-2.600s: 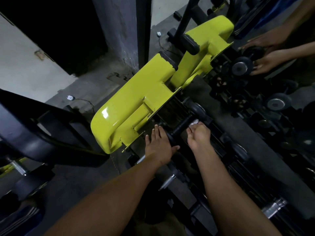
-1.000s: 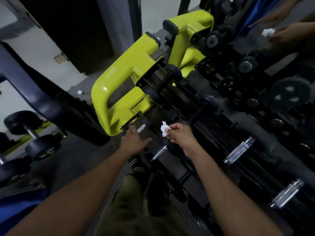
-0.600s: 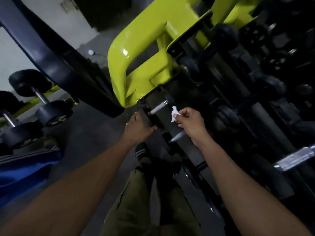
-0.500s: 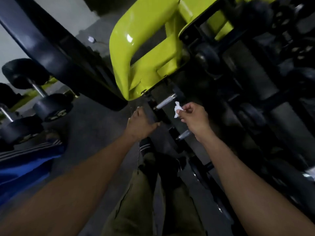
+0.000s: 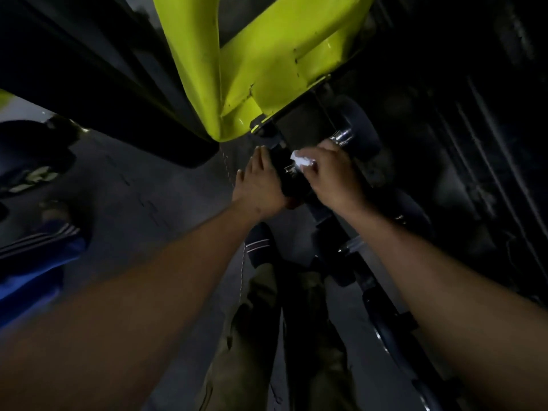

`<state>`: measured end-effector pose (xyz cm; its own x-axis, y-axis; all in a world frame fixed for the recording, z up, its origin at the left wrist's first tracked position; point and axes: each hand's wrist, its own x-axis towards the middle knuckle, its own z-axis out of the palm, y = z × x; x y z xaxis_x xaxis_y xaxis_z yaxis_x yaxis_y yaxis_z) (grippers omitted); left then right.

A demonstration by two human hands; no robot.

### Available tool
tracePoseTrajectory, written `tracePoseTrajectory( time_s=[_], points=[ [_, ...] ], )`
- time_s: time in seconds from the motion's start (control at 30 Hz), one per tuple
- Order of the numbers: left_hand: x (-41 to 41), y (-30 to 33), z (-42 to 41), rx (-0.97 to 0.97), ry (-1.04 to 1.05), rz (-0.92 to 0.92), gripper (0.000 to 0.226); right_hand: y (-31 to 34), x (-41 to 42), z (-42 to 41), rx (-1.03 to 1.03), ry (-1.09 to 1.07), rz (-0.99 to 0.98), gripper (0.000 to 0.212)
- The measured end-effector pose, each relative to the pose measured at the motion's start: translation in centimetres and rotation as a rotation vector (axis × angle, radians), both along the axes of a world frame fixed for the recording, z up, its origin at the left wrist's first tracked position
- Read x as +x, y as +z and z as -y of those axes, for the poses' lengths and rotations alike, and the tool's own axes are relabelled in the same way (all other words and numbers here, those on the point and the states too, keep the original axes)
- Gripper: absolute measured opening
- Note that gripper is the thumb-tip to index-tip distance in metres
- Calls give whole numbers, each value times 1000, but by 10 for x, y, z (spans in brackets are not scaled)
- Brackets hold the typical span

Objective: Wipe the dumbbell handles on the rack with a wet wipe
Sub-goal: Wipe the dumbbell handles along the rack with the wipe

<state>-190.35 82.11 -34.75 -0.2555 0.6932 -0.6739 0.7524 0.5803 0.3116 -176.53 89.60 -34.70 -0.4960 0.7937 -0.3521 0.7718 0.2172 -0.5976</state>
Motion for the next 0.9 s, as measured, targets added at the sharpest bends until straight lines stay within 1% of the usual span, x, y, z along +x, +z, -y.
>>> tracePoseTrajectory(
  time_s=[0.13, 0.2, 0.23, 0.3, 0.37, 0.4, 0.47, 0.5, 0.57, 0.6, 0.67, 0.7, 0.73, 0.83, 0.9],
  points=[
    [6, -14, 5, 58, 5, -61, 141, -32, -12, 7, 102, 310, 110, 18],
    [6, -13, 6, 52, -11, -73, 144, -31, -12, 8, 201, 421, 135, 8],
    [7, -13, 6, 50, -16, -82, 146, -26, -10, 6, 211, 441, 140, 9],
    [7, -12, 5, 45, -22, -99, 149, -20, 0, -2, 236, 440, 189, 19],
    [9, -10, 4, 30, -23, -118, 151, -13, 10, -9, 418, 435, 306, 28],
    [9, -10, 4, 22, -19, -125, 151, -13, 15, -12, 444, 379, 352, 32],
    [10, -9, 4, 14, -7, -133, 151, -14, 20, -12, 413, 299, 420, 41],
    [11, -9, 4, 11, -5, -135, 151, -16, 20, -8, 393, 265, 417, 42],
    [13, -8, 4, 7, -1, -139, 149, -18, 12, 3, 357, 240, 357, 39],
    [13, -9, 4, 10, 1, -145, 147, -18, 7, 8, 331, 271, 318, 36],
    [14, -10, 5, 31, 3, -160, 134, -19, -3, 20, 238, 372, 248, 29],
    [14, -11, 5, 35, 3, -161, 126, -19, -5, 24, 194, 413, 225, 27],
    [13, -12, 5, 33, 3, -157, 125, -21, -4, 25, 160, 419, 183, 29],
    [13, -12, 6, 26, 11, -130, 139, -35, 7, 24, 82, 372, 15, 45],
    [14, -12, 7, 29, 19, -121, 144, -41, 18, 21, -3, 283, -95, 45]
  ],
)
